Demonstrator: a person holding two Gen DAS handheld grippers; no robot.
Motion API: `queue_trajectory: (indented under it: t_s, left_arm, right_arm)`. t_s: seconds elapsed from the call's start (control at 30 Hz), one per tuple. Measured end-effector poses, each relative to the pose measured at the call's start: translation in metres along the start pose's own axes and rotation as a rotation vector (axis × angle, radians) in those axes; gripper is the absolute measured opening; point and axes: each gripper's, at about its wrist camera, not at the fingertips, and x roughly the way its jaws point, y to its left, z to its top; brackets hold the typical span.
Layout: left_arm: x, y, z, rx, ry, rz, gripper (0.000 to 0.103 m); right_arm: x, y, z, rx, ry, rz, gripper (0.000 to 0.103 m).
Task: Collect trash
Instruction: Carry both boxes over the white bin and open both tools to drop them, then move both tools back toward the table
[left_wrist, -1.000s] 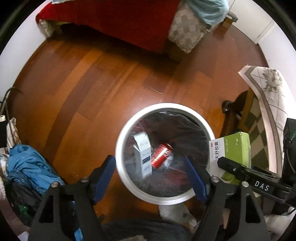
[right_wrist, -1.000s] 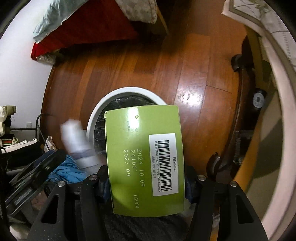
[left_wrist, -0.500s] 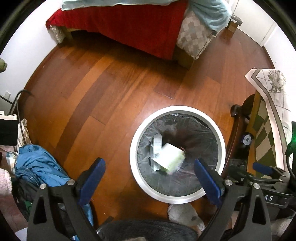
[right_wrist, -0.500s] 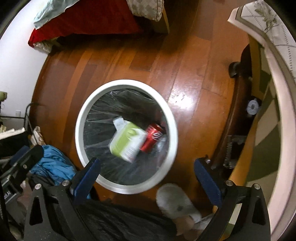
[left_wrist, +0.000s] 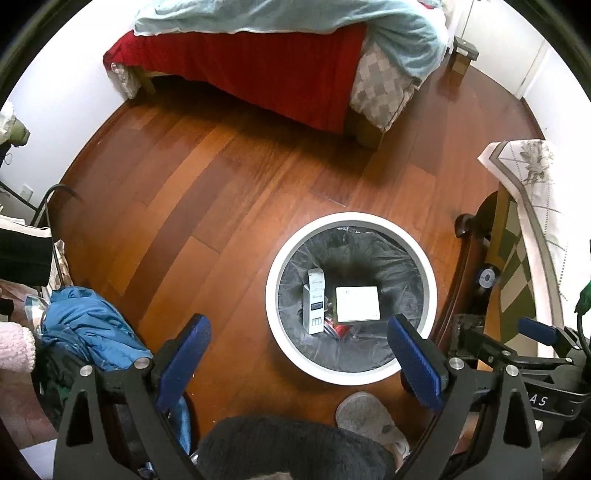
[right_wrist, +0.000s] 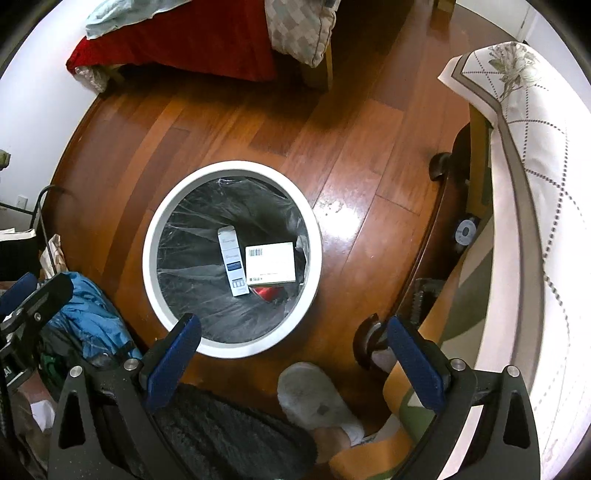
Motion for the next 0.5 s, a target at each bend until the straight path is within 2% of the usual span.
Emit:
queue_trajectory:
  t_s: [0.3,0.5]
  left_arm:
    - [-0.061,0.001,-0.009,-0.004,-0.084,0.020,0.098]
    - [-0.127,-0.020,-0.012,0.022,-0.205,0.046,0.098]
  right_arm:
    - [-0.061,0.003,-0.021,-0.011,-0.091,0.054,0.102]
    - [-0.126,-0.014,-0.038,0.040,-0.187,0.148,0.102]
